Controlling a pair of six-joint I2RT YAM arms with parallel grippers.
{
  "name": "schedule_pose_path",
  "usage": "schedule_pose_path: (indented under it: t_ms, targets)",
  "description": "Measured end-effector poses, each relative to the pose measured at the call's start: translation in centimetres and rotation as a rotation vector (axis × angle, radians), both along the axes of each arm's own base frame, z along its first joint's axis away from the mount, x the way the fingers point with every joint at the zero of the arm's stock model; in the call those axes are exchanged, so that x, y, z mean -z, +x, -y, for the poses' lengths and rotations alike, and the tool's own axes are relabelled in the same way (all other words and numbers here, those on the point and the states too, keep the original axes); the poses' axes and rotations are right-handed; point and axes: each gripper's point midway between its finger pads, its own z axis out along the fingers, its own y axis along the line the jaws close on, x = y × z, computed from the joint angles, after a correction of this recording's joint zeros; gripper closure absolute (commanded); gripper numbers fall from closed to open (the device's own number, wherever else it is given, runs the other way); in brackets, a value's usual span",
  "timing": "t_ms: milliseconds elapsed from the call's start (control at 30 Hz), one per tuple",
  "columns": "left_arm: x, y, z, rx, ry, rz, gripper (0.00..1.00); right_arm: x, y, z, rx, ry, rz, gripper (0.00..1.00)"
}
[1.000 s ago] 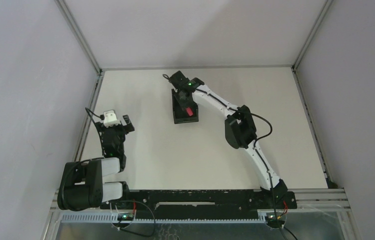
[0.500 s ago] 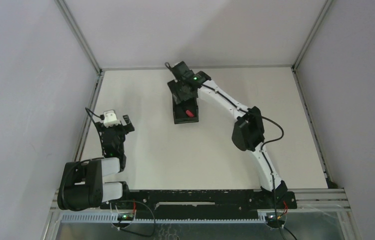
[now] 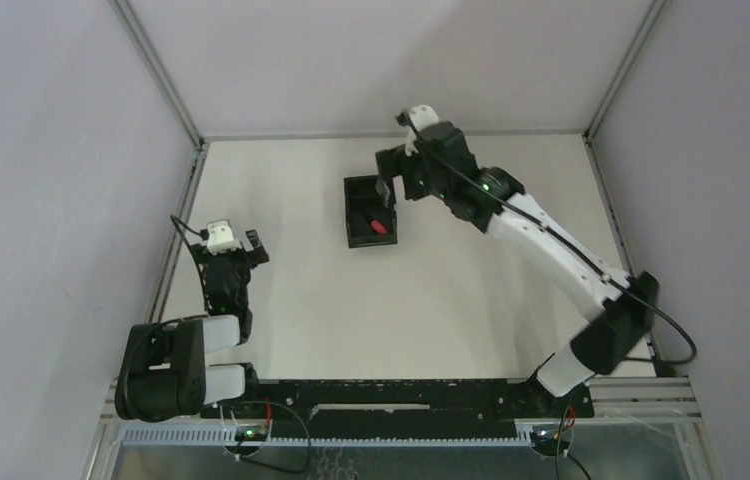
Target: Put the screwdriver in the bin
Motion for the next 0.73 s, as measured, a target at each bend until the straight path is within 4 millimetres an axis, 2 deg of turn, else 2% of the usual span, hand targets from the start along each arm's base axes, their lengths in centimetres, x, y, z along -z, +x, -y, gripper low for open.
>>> schedule_pose_path:
  t_ms: [133,267,400,567,733]
  targets:
    - [0.0,0.0,0.0,0.0,0.0,0.0,0.0,1.4,-2.7,3.2,0.028,0.058,-0.004,0.0]
    - [0.0,0.0,0.0,0.0,0.0,0.0,0.0,4.7,-4.6,7.3,0.11,0.069,-0.054,0.0]
    - [0.0,0.0,0.0,0.0,0.0,0.0,0.0,9.0,-6.0,10.8,0.212,0.05,-0.105,0.0]
    - [0.0,0.0,0.0,0.0,0.0,0.0,0.0,14.5,-8.1,13.7,0.297,0.048,-0.183,0.0]
    - [0.0,0.0,0.0,0.0,0.0,0.0,0.0,18.7,-9.7,15.3,0.357,0.045,-0.248,0.0]
